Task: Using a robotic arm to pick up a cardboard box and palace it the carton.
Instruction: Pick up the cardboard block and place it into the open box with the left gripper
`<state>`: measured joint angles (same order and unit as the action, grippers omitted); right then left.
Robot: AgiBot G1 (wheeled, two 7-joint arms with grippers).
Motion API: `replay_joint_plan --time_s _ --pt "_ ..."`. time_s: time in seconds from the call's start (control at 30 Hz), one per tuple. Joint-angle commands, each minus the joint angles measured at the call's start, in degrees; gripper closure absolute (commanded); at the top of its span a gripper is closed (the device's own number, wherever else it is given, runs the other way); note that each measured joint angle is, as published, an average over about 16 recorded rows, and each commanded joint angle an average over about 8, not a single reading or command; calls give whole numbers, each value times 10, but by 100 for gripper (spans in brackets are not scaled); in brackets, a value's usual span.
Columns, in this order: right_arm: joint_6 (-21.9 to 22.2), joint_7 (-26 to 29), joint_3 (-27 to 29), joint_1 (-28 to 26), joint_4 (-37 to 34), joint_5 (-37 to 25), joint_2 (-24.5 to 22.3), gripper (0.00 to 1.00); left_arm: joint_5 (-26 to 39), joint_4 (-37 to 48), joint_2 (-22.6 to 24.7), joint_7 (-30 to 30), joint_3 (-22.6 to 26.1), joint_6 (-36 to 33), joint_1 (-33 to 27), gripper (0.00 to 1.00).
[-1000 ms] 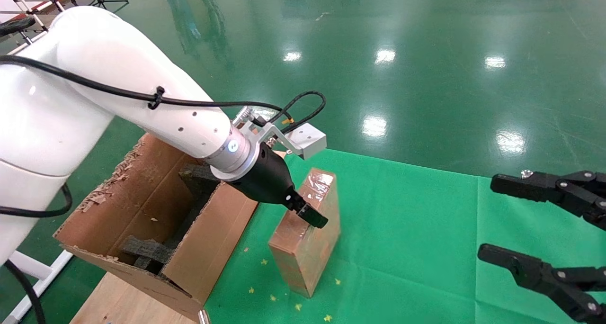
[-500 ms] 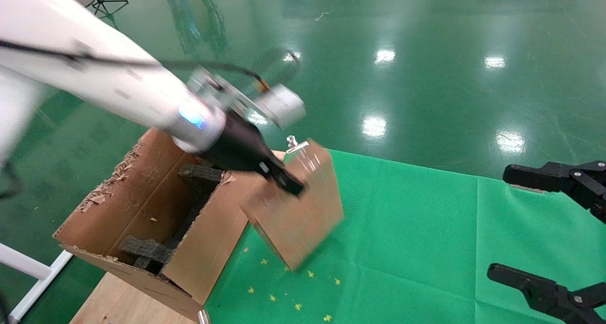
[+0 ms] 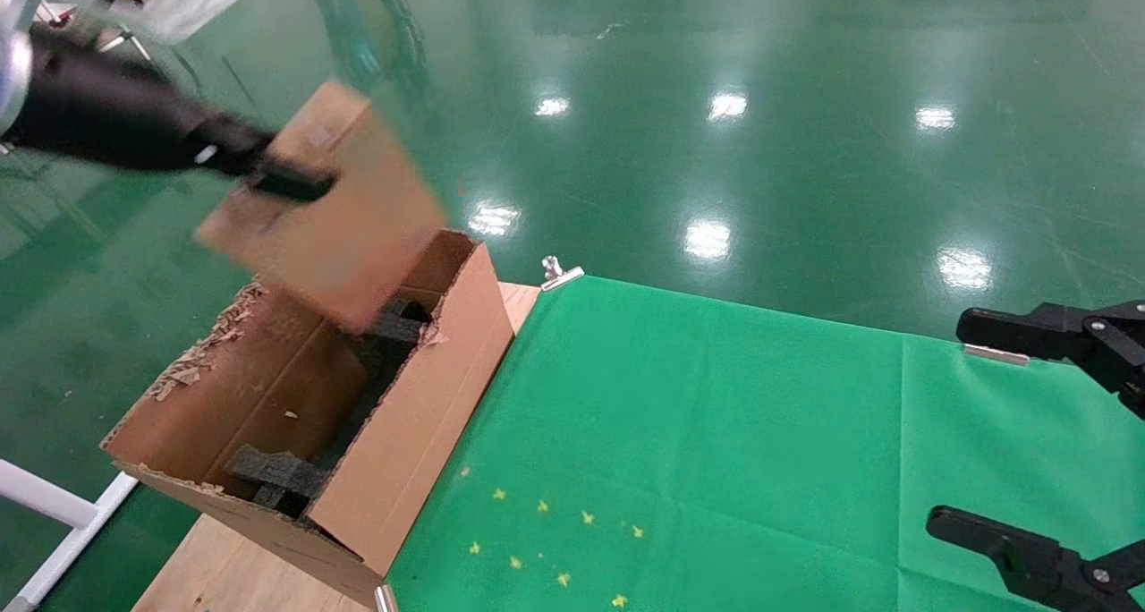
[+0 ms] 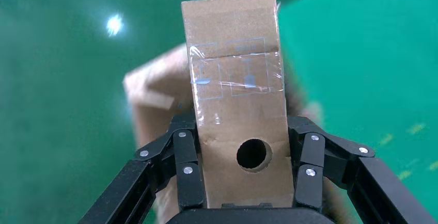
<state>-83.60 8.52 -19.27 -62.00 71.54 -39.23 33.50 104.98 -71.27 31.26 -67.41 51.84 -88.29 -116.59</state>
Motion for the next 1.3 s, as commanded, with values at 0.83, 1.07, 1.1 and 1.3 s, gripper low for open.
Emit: replay_joint_plan --time_s 0.83,1.07,1.1,1.3 --pt "0 0 0 0 0 0 0 0 36 326 -1 170 41 200 131 100" --pt "0 0 0 0 0 0 0 0 26 404 30 199 43 219 147 100" --pt "0 0 0 0 0 0 0 0 28 415 35 200 44 220 148 100" --pt "0 0 0 0 0 0 0 0 45 482 66 194 55 231 151 100"
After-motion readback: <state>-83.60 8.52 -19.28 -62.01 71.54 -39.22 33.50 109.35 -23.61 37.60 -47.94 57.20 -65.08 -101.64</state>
